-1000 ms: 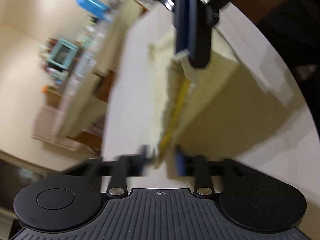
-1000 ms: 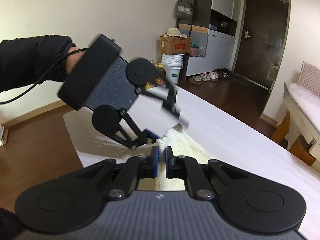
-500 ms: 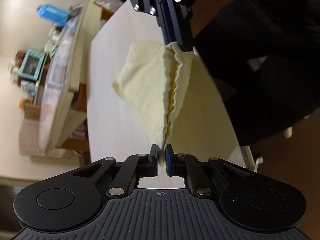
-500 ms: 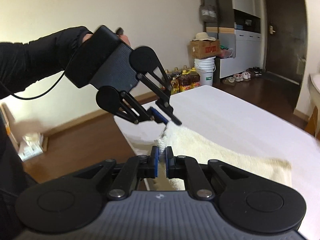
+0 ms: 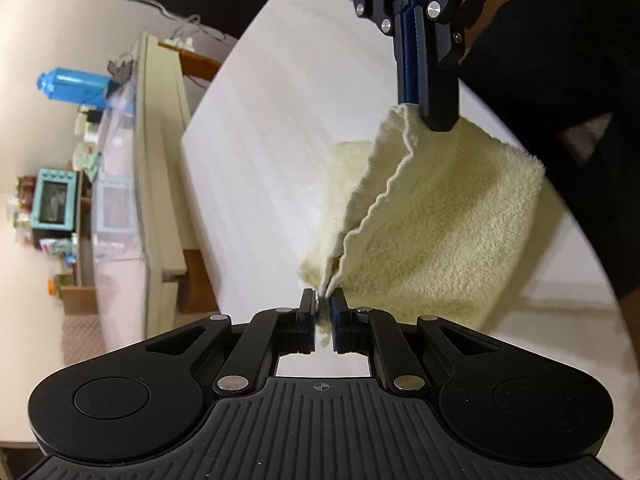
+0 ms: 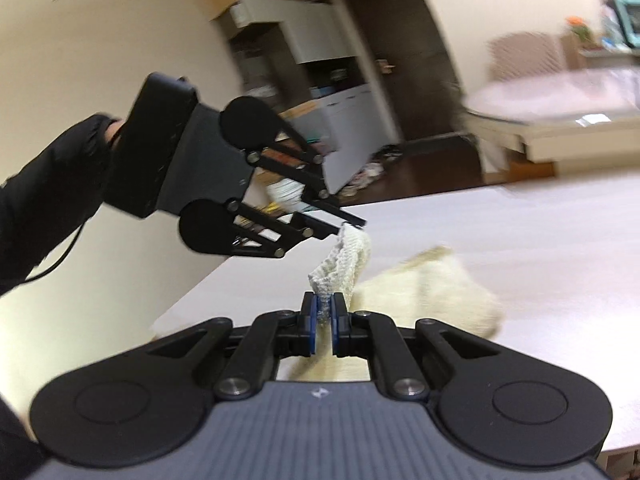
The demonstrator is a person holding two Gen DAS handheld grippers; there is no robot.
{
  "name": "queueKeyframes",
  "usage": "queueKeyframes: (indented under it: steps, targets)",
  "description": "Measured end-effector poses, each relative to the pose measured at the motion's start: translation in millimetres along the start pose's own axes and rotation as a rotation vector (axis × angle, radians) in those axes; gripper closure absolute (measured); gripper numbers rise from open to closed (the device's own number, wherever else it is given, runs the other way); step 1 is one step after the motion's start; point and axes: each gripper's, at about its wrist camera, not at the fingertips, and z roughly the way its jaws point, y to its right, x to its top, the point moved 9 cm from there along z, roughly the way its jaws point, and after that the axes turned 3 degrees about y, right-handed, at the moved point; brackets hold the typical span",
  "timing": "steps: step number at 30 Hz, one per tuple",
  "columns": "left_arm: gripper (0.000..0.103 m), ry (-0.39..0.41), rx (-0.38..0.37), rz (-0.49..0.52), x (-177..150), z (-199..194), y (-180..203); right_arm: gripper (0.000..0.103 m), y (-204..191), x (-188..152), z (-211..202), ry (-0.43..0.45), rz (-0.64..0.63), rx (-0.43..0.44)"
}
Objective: Fold towel
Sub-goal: 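Fold the held edge over the towel with the right gripper while the left gripper pinches the towel edge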
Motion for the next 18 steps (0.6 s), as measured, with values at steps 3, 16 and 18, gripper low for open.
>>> queueKeyframes:
  steps: [3,16,18]
  targets:
    - [0.095,-0.007,-0.025,-0.021,-1,21,-7,0.095,28,-1,7,-0.005,0.051,-0.041]
    - [0.086,0.012,-0.073,-0.093,0,66,-26,0.095,76,-14,19,-0.028,0.173,-0.111]
    - [0.077,0.008,-0.064,-0.114,0,68,-27,0.088,79,-17,17,-0.028,0.181,-0.122]
